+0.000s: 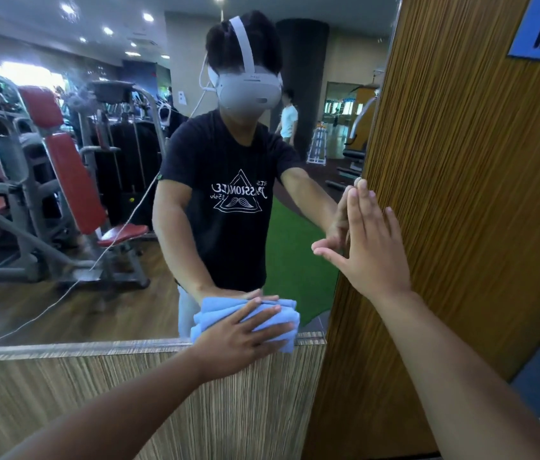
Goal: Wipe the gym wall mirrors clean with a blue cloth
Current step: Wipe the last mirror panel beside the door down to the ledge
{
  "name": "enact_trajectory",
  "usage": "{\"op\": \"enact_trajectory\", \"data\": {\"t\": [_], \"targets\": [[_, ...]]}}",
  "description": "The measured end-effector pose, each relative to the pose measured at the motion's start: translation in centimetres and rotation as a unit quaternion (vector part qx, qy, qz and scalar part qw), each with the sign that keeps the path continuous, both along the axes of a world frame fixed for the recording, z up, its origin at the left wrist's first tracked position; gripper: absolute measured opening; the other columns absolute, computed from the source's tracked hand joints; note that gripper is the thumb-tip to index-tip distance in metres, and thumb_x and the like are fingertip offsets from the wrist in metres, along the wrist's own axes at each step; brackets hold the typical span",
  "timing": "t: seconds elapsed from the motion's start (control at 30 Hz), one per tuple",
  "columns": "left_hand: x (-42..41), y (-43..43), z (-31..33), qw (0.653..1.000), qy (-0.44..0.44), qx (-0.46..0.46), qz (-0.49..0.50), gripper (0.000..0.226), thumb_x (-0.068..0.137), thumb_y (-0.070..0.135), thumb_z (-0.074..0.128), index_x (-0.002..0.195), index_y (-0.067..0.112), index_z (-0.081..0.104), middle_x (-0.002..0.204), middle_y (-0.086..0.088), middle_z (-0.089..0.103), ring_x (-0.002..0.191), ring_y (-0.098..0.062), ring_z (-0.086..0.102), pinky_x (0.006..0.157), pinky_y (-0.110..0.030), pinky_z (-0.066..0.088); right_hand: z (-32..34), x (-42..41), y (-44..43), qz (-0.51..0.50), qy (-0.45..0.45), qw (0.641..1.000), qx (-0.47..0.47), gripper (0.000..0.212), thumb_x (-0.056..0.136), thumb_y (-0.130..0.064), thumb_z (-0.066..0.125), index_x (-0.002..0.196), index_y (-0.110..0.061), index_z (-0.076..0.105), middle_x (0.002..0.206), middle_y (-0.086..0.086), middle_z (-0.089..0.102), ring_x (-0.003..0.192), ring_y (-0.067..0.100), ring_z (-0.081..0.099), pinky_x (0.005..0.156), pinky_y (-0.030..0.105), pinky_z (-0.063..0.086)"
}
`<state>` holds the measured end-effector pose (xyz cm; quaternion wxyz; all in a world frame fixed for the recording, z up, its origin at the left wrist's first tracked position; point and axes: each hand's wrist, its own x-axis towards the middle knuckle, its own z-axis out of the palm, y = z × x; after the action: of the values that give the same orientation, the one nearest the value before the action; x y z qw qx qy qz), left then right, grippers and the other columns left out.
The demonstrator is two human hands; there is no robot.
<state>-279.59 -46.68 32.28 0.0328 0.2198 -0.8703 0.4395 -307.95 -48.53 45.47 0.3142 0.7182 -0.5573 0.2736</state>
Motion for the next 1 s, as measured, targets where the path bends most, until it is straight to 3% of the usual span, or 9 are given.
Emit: {"op": "enact_trajectory", "data": {"t": [0.23,0.33,0.43,0.53,0.63,0.7,0.77,0.9,1.0], "targets": [[6.1,0.6,2.1,0.994,0.103,-0.028,-0.005,0.046,0.103,0.022,0.035,0.143,0.033,0.054,0.159,0.003,0.04,0.146,-0.036,0.036,0.115,-0.063,0.02,-0.1,0.0,-0.1,0.012,-0.008,1.0,0.006,0.112,0.09,-0.082,0.038,0.162,-0.016,-0.017,0.171,0.001,-0.019,0.159,0.02,-0.006,0.127,0.048,0.01],[4.9,0.2,5.6,0.987,0.153,-0.053,-0.004,0.054,0.094,0.016,0.045,0.146,0.029,0.052,0.159,-0.001,0.04,0.145,-0.041,0.036,0.117,-0.066,0.015,0.0,0.1,0.2,0.009,-0.009,1.0,0.008,0.114,0.089,-0.082,0.042,0.16,-0.019,-0.022,0.17,-0.001,-0.022,0.159,0.019,-0.008,0.127,0.046,0.008],[2.8,-0.4,10.1,0.973,0.221,-0.074,-0.008,0.051,0.1,0.006,0.036,0.144,0.024,0.056,0.157,-0.005,0.042,0.145,-0.044,0.033,0.115,-0.071,0.019,0.0,0.3,0.4,-0.007,-0.006,1.0,0.004,0.109,0.092,-0.082,0.036,0.16,-0.021,-0.024,0.169,-0.003,-0.025,0.159,0.019,-0.008,0.127,0.046,0.008],[0.8,-1.1,15.2,0.96,0.266,-0.083,-0.025,0.051,0.1,0.005,0.033,0.14,0.024,0.06,0.156,-0.007,0.043,0.147,-0.044,0.028,0.112,-0.072,0.025,0.0,0.1,0.5,-0.008,0.0,0.999,-0.039,0.089,0.1,-0.069,0.03,0.163,-0.019,-0.01,0.171,-0.002,-0.013,0.158,0.02,0.001,0.127,0.047,0.011],[-1.0,-1.8,19.4,0.949,0.301,-0.081,-0.045,0.055,0.104,0.007,0.02,0.139,0.021,0.061,0.154,-0.01,0.045,0.146,-0.046,0.027,0.111,-0.071,0.026,0.8,-0.7,0.7,0.021,0.018,0.995,-0.095,0.069,0.106,-0.048,0.032,0.163,-0.012,0.017,0.17,0.007,0.016,0.157,0.028,0.017,0.125,0.051,0.017],[-2.0,-2.1,20.2,0.942,0.321,-0.084,-0.055,0.048,0.103,0.004,0.031,0.136,0.017,0.062,0.152,-0.013,0.047,0.144,-0.047,0.03,0.112,-0.069,0.027,1.6,-1.5,0.5,0.045,0.048,0.989,-0.129,0.059,0.107,-0.036,0.037,0.16,-0.011,0.028,0.167,0.012,0.027,0.154,0.033,0.023,0.123,0.053,0.021],[-2.2,-2.2,18.7,0.945,0.304,-0.088,-0.079,0.042,0.103,0.005,0.038,0.136,0.016,0.063,0.151,-0.014,0.048,0.142,-0.044,0.033,0.117,-0.063,0.025,2.7,-2.5,0.0,0.061,0.073,0.983,-0.155,0.056,0.106,-0.023,0.045,0.159,-0.011,0.031,0.167,0.013,0.028,0.154,0.036,0.024,0.122,0.056,0.024],[-0.5,-1.8,15.7,0.987,0.106,-0.043,-0.108,0.043,0.11,0.016,0.03,0.14,0.023,0.059,0.157,-0.008,0.04,0.145,-0.039,0.035,0.121,-0.057,0.021,5.7,-4.2,-0.7,0.068,0.111,0.976,-0.175,0.076,0.097,-0.005,0.043,0.165,-0.014,0.009,0.171,0.007,0.013,0.156,0.036,0.015,0.124,0.056,0.018],[-0.8,-1.8,17.7,0.991,0.091,-0.045,-0.088,0.04,0.107,0.02,0.036,0.138,0.025,0.061,0.157,-0.006,0.042,0.145,-0.042,0.034,0.116,-0.064,0.027,7.6,-5.7,-1.7,0.057,0.141,0.974,-0.169,0.075,0.094,-0.001,0.036,0.164,-0.012,0.011,0.172,0.006,0.01,0.157,0.035,0.01,0.125,0.055,0.011]]}}
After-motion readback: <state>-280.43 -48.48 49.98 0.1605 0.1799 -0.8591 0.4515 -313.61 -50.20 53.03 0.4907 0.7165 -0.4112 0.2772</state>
